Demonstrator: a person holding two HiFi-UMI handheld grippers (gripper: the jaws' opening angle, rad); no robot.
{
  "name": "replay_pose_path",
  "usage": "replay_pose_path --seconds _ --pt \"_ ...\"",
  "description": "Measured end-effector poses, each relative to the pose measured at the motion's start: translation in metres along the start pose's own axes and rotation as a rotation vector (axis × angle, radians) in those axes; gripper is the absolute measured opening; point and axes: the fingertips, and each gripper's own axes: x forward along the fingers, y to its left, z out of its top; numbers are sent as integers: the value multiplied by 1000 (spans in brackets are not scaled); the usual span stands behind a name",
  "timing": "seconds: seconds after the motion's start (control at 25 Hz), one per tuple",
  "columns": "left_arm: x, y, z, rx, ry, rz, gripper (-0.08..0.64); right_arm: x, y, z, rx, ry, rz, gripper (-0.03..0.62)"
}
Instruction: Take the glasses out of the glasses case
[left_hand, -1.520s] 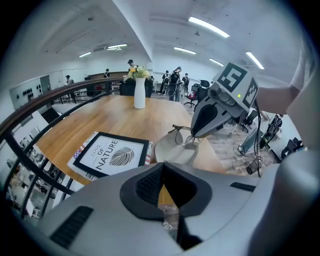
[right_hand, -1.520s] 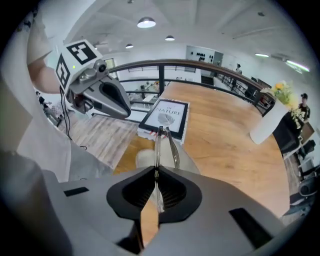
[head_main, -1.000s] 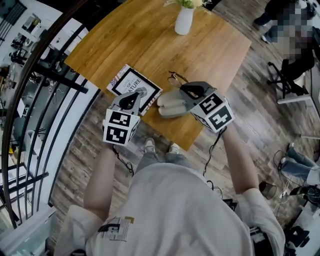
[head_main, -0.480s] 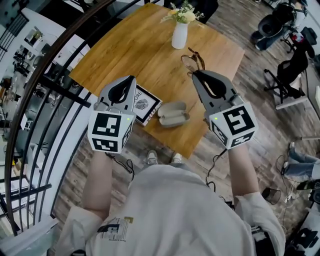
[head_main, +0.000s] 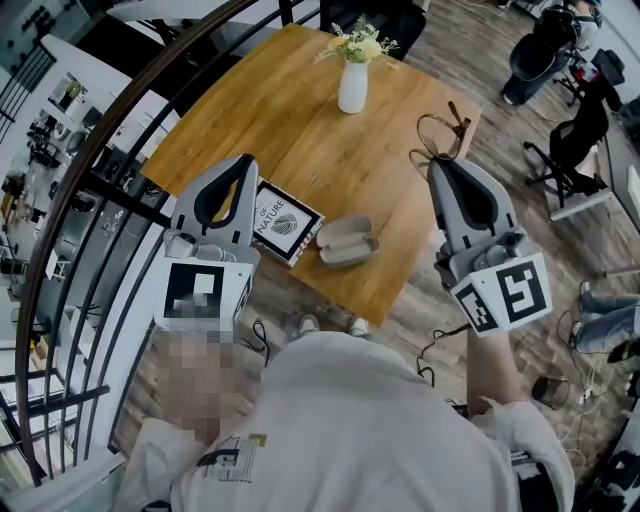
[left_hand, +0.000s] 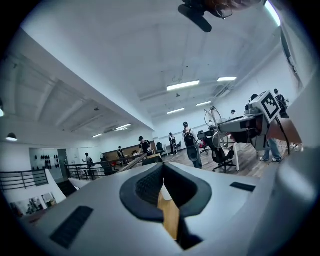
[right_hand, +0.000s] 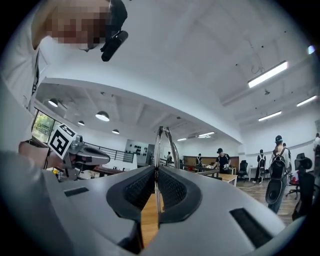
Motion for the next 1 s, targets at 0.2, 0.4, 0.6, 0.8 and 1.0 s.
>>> replay_pose_path --seconds 0.2,0.4,0.6,0.8,1.0 --pt "-11 -5 4 -31 -26 9 17 -14 12 -1 32 -32 2 44" --pt "-20 -10 -2 -26 -31 15 17 -18 24 -16 38 -15 -5 44" --pt "-22 -17 -19 -40 38 30 17 -18 38 -32 0 25 38 44" --pt "-28 -26 -34 3 62 12 17 -21 42 -44 9 62 53 44" --pt "-29 -28 -39 13 71 12 17 -17 43 -52 2 87 77 44"
